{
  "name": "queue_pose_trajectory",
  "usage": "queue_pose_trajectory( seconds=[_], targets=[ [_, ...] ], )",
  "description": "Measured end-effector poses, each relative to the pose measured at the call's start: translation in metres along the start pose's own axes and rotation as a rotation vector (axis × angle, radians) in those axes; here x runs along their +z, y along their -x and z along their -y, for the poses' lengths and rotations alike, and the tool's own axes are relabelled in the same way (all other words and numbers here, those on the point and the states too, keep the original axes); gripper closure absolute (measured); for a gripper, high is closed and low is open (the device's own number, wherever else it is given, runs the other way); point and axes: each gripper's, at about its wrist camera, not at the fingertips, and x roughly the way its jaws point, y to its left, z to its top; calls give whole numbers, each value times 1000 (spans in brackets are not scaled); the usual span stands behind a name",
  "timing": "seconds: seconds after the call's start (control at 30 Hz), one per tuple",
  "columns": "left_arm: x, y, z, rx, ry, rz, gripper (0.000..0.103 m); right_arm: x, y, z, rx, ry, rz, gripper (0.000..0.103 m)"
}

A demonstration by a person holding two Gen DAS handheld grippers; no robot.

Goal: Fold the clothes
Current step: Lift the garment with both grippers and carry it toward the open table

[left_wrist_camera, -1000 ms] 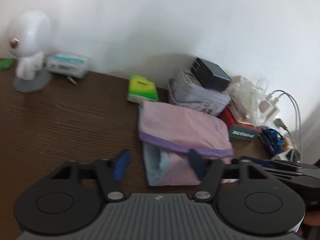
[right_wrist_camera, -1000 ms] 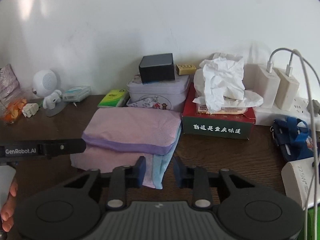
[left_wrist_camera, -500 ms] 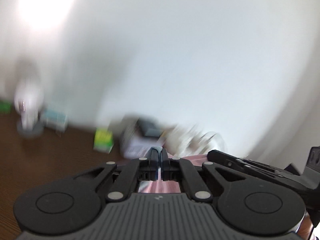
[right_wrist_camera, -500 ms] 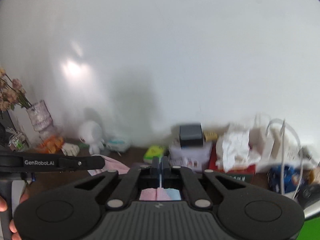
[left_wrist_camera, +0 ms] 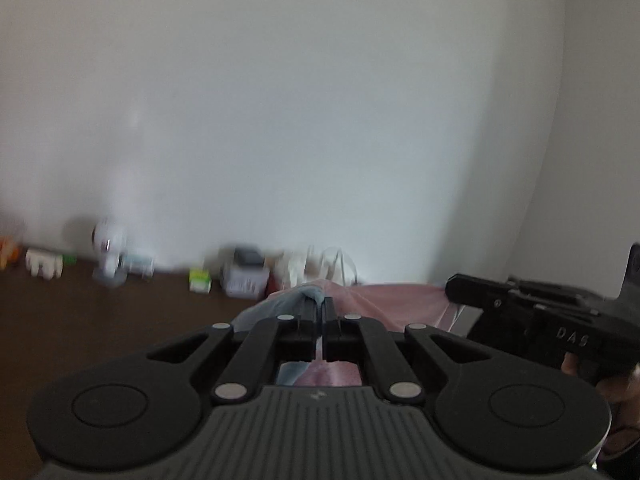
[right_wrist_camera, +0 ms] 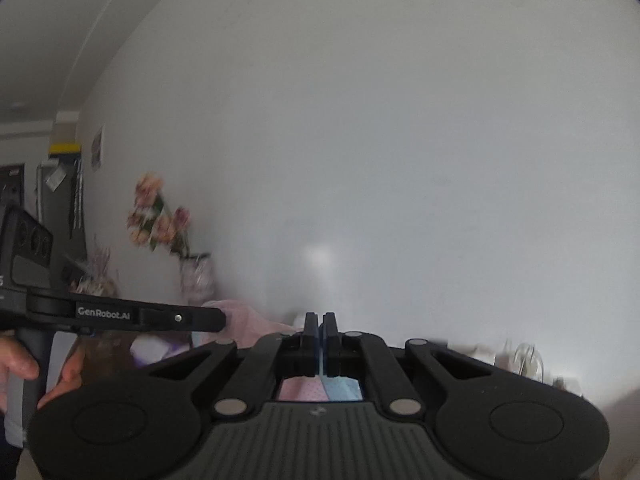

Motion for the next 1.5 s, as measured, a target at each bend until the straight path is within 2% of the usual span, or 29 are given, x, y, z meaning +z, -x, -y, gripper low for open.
queue_pose_trajectory(
  seconds=[0.1, 0.13, 0.17, 0.23, 0.27, 0.3, 0.33, 0.4, 0.47, 0.53, 0.6, 0.73, 0.83, 0.9, 1.0, 1.03, 1.07, 1.1, 1.17, 1.23, 1.3, 1.37, 1.43, 1.5],
  targets=[
    [-107, 1, -14, 0, 145, -219, 98, -102, 21, -20, 70, -47, -221, 102],
    [-134, 5, -15, -12, 187, -265, 98, -129, 32, -24, 92, -66, -288, 101],
    [-152, 16, -24, -30, 241, -276, 98, -157, 42, -29, 115, -85, -355, 98],
    [-165, 39, -41, -40, 320, -238, 76, -190, 64, -31, 141, -106, -433, 89],
    [-159, 47, -43, -18, 309, -201, 52, -191, 75, -29, 132, -117, -421, 78],
    [-147, 51, -41, 5, 270, -169, 43, -186, 81, -28, 119, -133, -390, 74],
    [-135, 47, -34, 21, 221, -148, 43, -181, 85, -24, 106, -148, -360, 67],
    [-118, 26, -25, 10, 158, -156, 42, -170, 73, -9, 55, -154, -321, 66],
    [-104, -10, -28, 4, 139, -182, 42, -165, 47, 6, -15, -150, -322, 66],
    [-94, -48, -33, 42, 134, -230, 43, -168, 8, 28, -80, -195, -347, 66],
    [-90, -89, -44, 90, 125, -274, 45, -174, -29, 50, -91, -261, -381, 66],
    [-82, -143, -66, 118, 130, -359, 49, -174, -84, 85, -73, -351, -432, 67],
    [-83, -157, -77, 97, 144, -400, 65, -171, -119, 103, -71, -342, -503, 67],
    [-86, -165, -79, 84, 137, -434, 85, -171, -136, 107, -41, -325, -541, 66],
    [-88, -172, -78, 65, 119, -455, 96, -170, -152, 105, 26, -306, -563, 67],
    [-87, -174, -79, 65, 124, -448, 97, -170, -155, 103, 44, -295, -566, 72],
    [-85, -175, -81, 65, 135, -437, 100, -170, -158, 99, 44, -273, -564, 90],
    [-83, -176, -84, 68, 145, -423, 102, -168, -160, 96, 31, -251, -561, 102],
    [-77, -177, -87, 78, 161, -389, 103, -163, -161, 89, -1, -213, -538, 103],
    [-70, -171, -86, 73, 164, -356, 103, -152, -153, 86, -31, -193, -475, 103],
    [-65, -161, -77, 52, 132, -330, 103, -134, -131, 81, -41, -189, -389, 103],
    [-62, -160, -66, 34, 75, -338, 102, -121, -109, 73, -17, -159, -340, 103],
    [-64, -169, -59, 95, 27, -355, 95, -120, -105, 65, 6, -103, -370, 103],
    [-69, -183, -57, 196, 0, -395, 86, -127, -122, 67, 27, -76, -457, 102]
  ],
)
